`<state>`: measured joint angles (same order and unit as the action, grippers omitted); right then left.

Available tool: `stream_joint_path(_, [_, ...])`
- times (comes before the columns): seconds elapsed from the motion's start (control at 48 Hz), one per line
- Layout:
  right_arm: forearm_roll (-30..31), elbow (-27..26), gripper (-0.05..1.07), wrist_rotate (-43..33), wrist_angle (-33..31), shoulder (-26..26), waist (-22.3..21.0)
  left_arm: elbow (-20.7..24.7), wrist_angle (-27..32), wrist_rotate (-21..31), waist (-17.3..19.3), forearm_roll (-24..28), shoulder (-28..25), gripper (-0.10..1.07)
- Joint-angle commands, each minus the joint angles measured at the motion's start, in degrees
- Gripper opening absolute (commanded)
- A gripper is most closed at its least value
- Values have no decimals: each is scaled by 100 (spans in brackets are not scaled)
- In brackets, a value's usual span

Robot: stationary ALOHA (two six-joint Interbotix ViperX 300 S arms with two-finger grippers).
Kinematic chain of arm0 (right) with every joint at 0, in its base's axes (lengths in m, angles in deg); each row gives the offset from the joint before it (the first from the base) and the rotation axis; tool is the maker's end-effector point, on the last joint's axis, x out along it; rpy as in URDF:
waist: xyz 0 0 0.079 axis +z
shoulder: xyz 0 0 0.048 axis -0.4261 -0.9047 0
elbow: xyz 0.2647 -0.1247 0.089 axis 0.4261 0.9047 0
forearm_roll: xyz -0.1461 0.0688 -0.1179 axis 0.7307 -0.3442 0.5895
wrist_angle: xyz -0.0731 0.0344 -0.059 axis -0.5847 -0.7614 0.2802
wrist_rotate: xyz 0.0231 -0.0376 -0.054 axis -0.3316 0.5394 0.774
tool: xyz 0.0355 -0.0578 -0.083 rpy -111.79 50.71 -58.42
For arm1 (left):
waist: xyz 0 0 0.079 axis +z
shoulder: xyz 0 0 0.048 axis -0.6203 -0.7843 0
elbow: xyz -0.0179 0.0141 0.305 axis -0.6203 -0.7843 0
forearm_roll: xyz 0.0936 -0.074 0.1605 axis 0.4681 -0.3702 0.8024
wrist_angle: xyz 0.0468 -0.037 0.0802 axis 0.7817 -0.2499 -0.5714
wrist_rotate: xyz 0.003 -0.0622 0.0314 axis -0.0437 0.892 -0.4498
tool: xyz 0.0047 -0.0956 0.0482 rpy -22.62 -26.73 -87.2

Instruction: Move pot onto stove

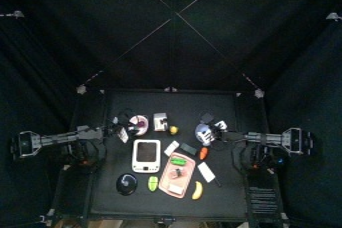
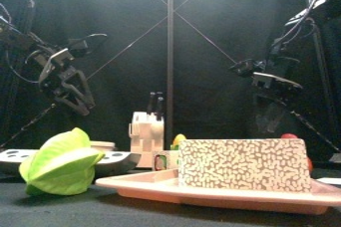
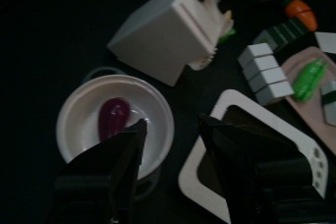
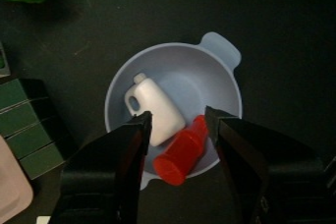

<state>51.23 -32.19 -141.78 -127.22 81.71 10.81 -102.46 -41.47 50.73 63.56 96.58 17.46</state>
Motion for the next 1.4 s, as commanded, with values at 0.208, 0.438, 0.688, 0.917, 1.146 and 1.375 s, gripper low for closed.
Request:
stream_joint_path(0.208, [501,114,83,-70,1090,501,18,158,-26,18,624,1116,-9,83])
stream_joint_path(0.438, [747,396,83,-44,2575,940,18,193,9,26,976,1230,-123,83])
stream_joint_path(0.688, [905,642,83,-26,3375,1081,0,360,-9,18,1169,1222,-940,83])
stream_joint_path(0.917, [879,668,83,-44,3357,1037,-35,545,53,9,1169,1230,-1547,83])
stream_joint_path(1.146, [835,668,83,-53,3322,1028,-44,571,70,9,1318,1257,-1916,83])
stream_joint_path(1.375, [782,712,83,-53,3278,1020,-44,624,70,18,1362,1248,-2180,82])
